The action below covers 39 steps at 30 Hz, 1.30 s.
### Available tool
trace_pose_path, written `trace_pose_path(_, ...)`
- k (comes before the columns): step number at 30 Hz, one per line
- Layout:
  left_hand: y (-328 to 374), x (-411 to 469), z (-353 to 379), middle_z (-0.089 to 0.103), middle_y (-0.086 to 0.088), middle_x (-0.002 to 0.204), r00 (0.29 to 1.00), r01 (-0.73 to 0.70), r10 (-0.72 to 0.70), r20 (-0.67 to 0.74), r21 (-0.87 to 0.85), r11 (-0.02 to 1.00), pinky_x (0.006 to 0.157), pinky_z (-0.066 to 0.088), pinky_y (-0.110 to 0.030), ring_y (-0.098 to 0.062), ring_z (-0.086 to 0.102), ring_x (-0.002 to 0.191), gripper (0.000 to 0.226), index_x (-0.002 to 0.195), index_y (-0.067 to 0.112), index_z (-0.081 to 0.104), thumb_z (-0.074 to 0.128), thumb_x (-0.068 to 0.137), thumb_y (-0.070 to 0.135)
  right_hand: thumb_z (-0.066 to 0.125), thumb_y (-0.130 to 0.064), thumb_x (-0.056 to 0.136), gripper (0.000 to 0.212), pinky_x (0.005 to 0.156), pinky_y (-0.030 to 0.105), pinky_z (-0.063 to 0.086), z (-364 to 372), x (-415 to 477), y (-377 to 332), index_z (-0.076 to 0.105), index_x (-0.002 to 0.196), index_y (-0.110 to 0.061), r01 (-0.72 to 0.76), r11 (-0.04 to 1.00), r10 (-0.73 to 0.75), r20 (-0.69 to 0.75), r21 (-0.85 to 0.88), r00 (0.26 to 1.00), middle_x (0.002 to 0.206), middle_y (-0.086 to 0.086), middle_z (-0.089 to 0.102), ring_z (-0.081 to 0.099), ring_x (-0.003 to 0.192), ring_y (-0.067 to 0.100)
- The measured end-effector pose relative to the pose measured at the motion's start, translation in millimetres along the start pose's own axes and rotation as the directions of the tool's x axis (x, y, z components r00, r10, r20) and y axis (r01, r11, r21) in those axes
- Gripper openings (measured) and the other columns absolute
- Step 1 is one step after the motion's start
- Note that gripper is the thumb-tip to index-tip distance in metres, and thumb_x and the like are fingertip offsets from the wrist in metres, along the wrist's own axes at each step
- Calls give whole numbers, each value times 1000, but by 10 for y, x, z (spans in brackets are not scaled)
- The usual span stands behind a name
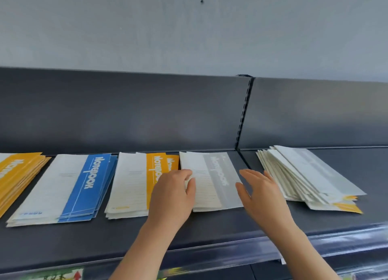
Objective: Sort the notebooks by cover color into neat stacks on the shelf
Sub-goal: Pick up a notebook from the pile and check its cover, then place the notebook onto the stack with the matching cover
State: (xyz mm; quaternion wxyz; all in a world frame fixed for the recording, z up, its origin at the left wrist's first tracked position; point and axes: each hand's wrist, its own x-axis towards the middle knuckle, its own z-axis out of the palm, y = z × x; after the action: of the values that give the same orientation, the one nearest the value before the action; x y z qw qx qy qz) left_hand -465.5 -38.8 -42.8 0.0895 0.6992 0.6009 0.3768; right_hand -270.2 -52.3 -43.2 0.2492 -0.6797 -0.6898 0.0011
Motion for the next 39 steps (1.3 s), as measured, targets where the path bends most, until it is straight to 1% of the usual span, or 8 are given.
trace_pose_path(10, 493, 268, 535, 60, 9, 127, 987, -123, 124, 104, -8, 992, 93, 42, -19, -8, 52, 116, 35, 130, 25, 57, 44, 98, 32, 55, -19, 90, 23, 108, 28, 25, -247, 85, 705, 65, 105, -5, -120, 992, 116, -103, -36, 988, 108, 5, 68, 60, 102, 26)
trace_pose_path(16, 859, 299, 891, 63, 11, 118, 969, -180, 184, 166, -42, 983, 86, 37, -17, -9, 51, 110, 31, 123, 27, 61, 44, 97, 32, 54, -21, 92, 33, 114, 33, 23, -419, 84, 1246, 61, 122, -10, -193, 981, 190, -120, -12, 974, 125, 1, 62, 55, 118, 20)
trace_pose_path(20, 1153, 291, 1174, 64, 8, 107, 957, -188, 202, 207, -82, 979, 83, 43, -20, -10, 53, 100, 28, 118, 24, 64, 45, 97, 30, 52, -22, 93, 27, 90, 34, 44, -589, 148, 1724, 64, 110, -5, -277, 961, 273, -105, -26, 956, 114, 6, 64, 59, 98, 26)
trace_pose_path(22, 1323, 261, 1346, 62, 6, 89, 953, -187, 198, 229, -72, 980, 74, 47, -28, -14, 54, 87, 23, 96, 20, 66, 44, 95, 28, 50, -23, 93, 24, 77, 35, 46, -639, 208, 2005, 63, 103, -5, -321, 946, 316, -81, -47, 945, 108, 6, 63, 59, 90, 26)
trace_pose_path(28, 1757, 284, 1812, 64, 3, 88, 961, -79, 100, 260, -90, 993, 73, 52, -35, -13, 58, 83, 33, 88, 12, 64, 44, 96, 36, 40, -28, 94, 29, 59, 30, 34, -551, 265, 2513, 47, 71, -11, -271, 962, 271, 11, -24, 962, 76, -2, 51, 49, 75, 19)
trace_pose_path(31, 1919, 309, 1948, 60, 5, 77, 972, 25, -3, 236, -88, 996, 63, 51, -33, -11, 57, 70, 39, 74, 14, 58, 48, 92, 48, 42, -30, 94, 26, 67, 28, 40, -546, 180, 2527, 55, 77, -13, -131, 991, 131, -12, -1, 991, 84, -4, 57, 51, 83, 17)
trace_pose_path(35, 1958, 321, 1950, 61, 10, 92, 958, 213, -177, 228, -146, 966, 63, 50, -25, -7, 59, 82, 22, 97, 20, 57, 62, 86, 39, 49, -27, 94, 24, 86, 25, 44, -586, 90, 2451, 66, 99, -11, 86, 990, -88, 11, 107, 996, 105, -3, 64, 54, 102, 17)
trace_pose_path(39, 1961, 294, 1866, 59, 6, 93, 941, 320, -283, 184, -225, 920, 50, 39, -19, -6, 56, 75, 13, 104, 14, 49, 52, 91, 15, 49, -17, 92, 22, 81, 35, 45, -680, 246, 2666, 64, 92, -1, 50, 990, -44, -49, 129, 998, 99, 10, 65, 56, 96, 27)
